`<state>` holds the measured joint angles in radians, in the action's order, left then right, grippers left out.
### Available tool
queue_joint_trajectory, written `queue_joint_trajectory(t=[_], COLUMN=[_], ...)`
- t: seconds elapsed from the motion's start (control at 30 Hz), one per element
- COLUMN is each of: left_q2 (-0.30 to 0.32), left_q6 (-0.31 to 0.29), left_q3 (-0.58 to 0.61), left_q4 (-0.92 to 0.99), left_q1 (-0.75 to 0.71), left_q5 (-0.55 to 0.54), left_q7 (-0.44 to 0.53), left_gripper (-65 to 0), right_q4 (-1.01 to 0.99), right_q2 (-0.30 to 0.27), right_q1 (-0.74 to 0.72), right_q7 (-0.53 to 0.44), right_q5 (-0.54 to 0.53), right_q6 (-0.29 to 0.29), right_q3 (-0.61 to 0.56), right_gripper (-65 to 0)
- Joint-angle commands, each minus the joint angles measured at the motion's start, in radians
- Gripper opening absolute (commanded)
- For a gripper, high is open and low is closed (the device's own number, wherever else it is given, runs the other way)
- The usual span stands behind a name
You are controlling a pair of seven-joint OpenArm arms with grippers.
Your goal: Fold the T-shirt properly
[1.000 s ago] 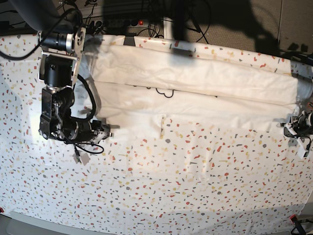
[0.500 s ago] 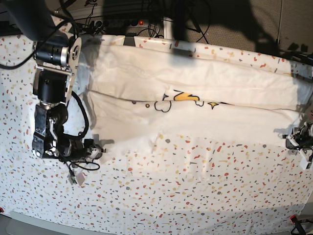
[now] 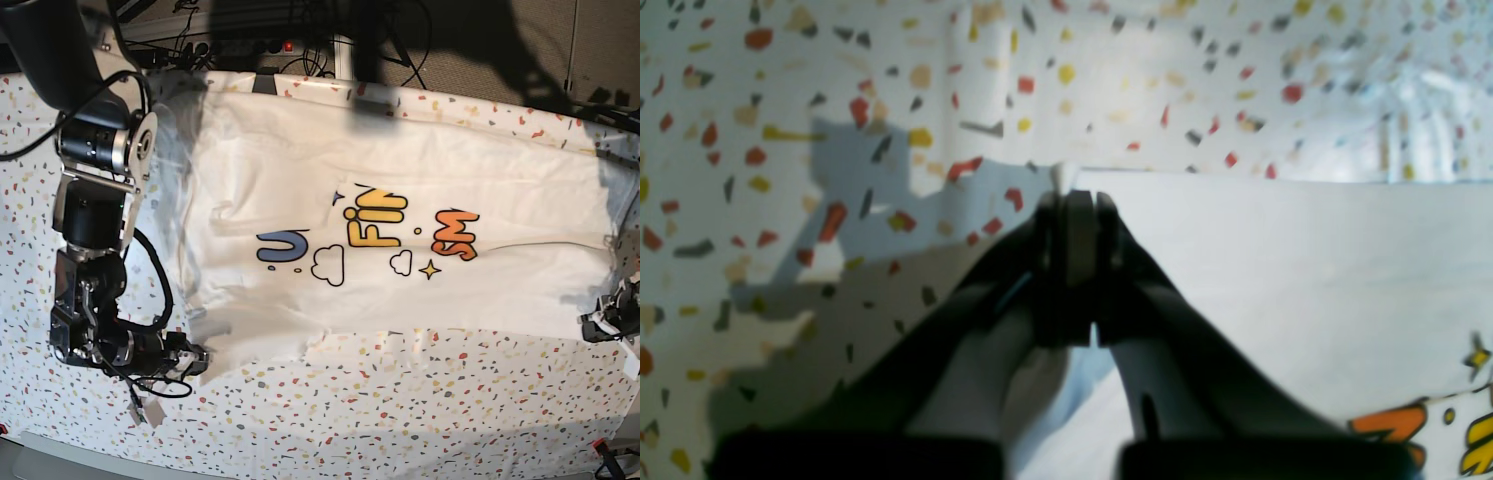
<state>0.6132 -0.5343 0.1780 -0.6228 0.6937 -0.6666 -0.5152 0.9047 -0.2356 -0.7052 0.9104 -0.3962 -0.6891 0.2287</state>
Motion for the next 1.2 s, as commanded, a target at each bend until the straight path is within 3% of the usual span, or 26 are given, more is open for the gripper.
queue_joint_trajectory(t=[0.0,0.17,0.23,0.33,0.5,0.67,0.93,1.17], left_q2=[0.022,0.022,0.025,0.037,0.065,0.079,0.141,0.195], left_q6=[-0.011,-0.019,-0.048,-0.148,-0.148,-0.151,-0.144,-0.019], left_q3=[-0.006,-0.006,-0.006,-0.006,-0.006,-0.007,-0.007,-0.011], left_q4=[-0.014,-0.014,-0.014,-0.014,-0.014,-0.021,-0.267,-0.487], left_q1=[0.04,0.037,0.035,0.035,0.02,0.0,-0.166,-0.309], left_q5=[-0.023,-0.023,-0.023,-0.025,-0.059,-0.113,-0.146,-0.031], left_q7=[0.021,0.014,0.014,0.014,0.008,-0.071,-0.094,-0.104], left_gripper=[-65.0,-65.0,-65.0,-65.0,-65.0,-65.0,-65.0,-65.0], right_q4=[0.016,0.072,0.145,0.298,0.526,0.63,0.702,0.822], right_q2=[-0.009,-0.01,-0.012,-0.011,-0.011,-0.011,-0.011,-0.011], right_q1=[-0.039,-0.016,0.023,0.109,0.256,0.352,0.478,0.599], right_q7=[-0.012,0.08,0.102,0.103,0.1,0.101,0.1,0.1], right_q5=[-0.043,-0.182,-0.237,-0.244,-0.244,-0.243,-0.233,-0.238], right_q6=[-0.009,-0.009,-0.009,-0.009,-0.009,-0.009,-0.009,-0.009], right_q3=[0.0,0.0,0.0,0.0,0.0,0.001,0.019,0.1], right_gripper=[-65.0,-65.0,-65.0,-65.0,-65.0,-65.0,-65.0,-65.0])
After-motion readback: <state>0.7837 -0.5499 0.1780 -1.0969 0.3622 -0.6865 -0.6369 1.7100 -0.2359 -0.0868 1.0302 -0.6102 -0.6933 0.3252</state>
